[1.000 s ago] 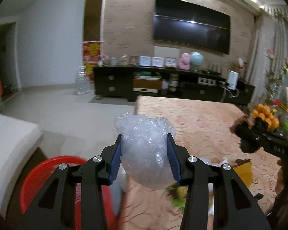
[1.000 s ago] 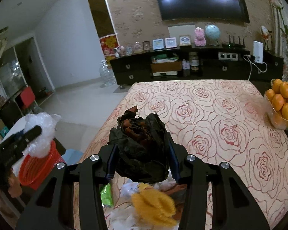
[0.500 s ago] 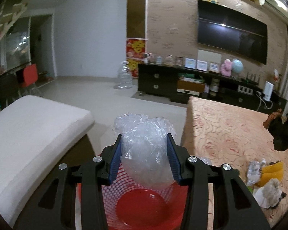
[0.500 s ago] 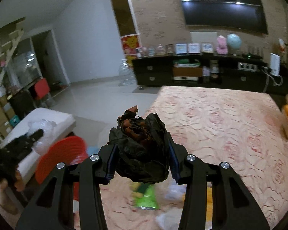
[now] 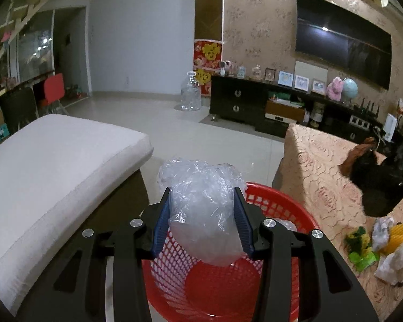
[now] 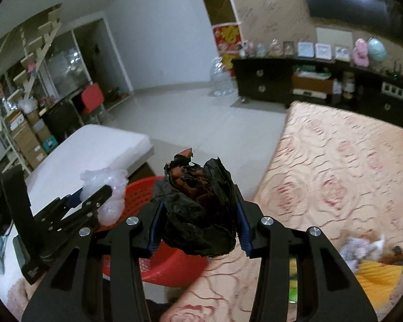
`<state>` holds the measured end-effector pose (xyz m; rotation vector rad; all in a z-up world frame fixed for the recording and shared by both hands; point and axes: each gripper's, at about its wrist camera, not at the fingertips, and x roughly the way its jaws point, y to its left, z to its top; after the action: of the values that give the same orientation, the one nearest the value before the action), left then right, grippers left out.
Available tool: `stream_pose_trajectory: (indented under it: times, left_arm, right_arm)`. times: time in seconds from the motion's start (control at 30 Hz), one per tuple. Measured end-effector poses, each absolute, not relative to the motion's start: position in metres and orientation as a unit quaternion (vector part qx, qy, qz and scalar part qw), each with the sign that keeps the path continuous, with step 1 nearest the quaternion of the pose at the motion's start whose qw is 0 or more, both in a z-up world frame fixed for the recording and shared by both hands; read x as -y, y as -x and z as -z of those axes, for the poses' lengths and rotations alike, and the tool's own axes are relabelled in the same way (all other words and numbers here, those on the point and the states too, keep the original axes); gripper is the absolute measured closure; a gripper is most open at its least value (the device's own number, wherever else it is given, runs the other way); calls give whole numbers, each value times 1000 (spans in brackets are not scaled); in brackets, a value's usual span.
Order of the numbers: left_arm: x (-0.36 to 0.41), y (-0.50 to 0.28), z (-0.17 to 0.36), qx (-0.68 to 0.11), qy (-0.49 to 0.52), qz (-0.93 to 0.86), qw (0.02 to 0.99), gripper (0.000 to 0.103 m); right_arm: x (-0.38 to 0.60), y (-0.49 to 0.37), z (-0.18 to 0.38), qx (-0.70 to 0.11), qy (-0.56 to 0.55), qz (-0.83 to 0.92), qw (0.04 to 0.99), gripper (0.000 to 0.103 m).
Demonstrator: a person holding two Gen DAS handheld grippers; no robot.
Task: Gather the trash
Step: 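Drop the plastic bag into the red wastebasket with the left tool while the right tool drops the black cloth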
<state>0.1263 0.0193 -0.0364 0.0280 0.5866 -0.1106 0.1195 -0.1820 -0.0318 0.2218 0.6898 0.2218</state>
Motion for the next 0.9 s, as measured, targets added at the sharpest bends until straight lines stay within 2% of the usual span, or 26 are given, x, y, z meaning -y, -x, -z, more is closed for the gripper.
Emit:
stream_pose_trajectory:
  times: [0.33, 0.43, 0.6, 0.63, 0.73, 0.77, 0.9]
  left_arm:
    - [-26, -142, 54, -334, -6, 36, 942, 61]
    - [-24, -144, 57, -338, -11, 35, 940, 58]
    - [-27, -143, 59, -343, -7, 40, 939, 44]
    - [-27, -143, 59, -343, -5, 39, 939, 38]
    - [-28, -142, 57, -338, 0, 41, 940, 31]
    - [-28, -141, 56, -337, 3, 43, 941, 25]
    - [-29, -138, 51, -326, 14, 45, 944, 21]
  right_arm:
    - [146, -154, 66, -391, -112, -145, 902, 58]
    - [140, -158, 70, -398, -119, -154, 897, 49]
    - [143, -156, 68, -397, -131, -156, 895, 35]
    - [145, -155, 66, -395, -133, -155, 896, 35]
    - [150, -149, 60, -387, -136, -151, 899, 33]
    - [153, -146, 57, -383, -138, -149, 901, 33]
    - [166, -137, 49, -371, -139, -139, 908, 32]
